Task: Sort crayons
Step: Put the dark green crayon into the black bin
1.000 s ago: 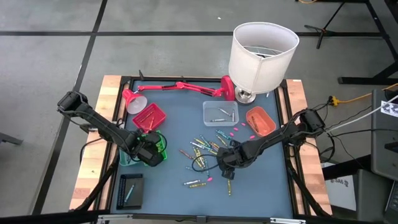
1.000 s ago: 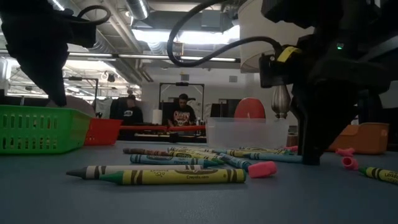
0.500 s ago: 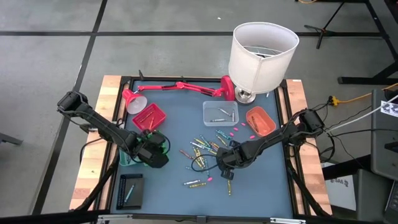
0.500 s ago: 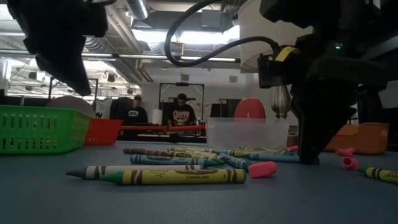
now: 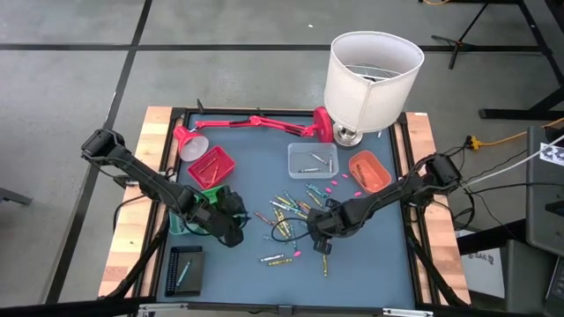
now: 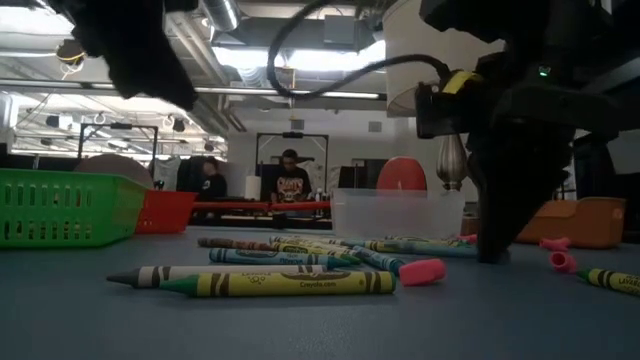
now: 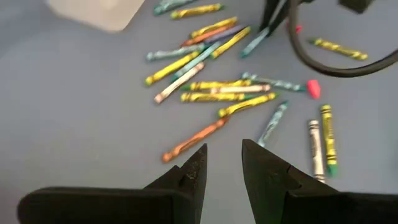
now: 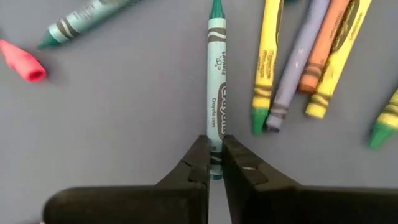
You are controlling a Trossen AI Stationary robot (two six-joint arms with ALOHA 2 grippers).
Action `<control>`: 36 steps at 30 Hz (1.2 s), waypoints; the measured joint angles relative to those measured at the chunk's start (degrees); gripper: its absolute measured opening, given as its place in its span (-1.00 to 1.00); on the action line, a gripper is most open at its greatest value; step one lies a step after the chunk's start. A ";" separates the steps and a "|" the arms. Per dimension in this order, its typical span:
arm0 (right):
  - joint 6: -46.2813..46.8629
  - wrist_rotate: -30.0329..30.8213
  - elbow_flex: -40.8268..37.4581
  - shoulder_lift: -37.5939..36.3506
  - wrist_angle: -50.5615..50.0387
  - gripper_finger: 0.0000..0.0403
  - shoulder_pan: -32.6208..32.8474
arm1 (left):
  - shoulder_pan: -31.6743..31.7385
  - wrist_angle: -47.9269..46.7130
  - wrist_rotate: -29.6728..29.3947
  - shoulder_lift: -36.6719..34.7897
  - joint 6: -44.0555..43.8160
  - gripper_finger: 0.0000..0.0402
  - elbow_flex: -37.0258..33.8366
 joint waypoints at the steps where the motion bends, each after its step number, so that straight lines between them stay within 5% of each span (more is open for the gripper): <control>1: -0.12 0.11 -0.03 -0.42 1.04 -0.90 -0.04 | 0.00 0.98 0.01 0.00 1.37 -0.58 0.00; 19: -20.28 11.97 0.20 -2.69 31.65 -0.91 -2.82 | 0.02 9.31 1.03 0.00 14.44 -0.58 0.00; 27: -32.15 11.39 0.28 -2.74 46.86 -0.91 -3.80 | 0.06 14.00 0.10 0.00 17.39 -0.58 0.00; 36: -36.01 10.38 0.30 -2.81 50.65 -0.90 -3.79 | 1.27 22.17 -2.19 0.00 24.40 -0.58 0.00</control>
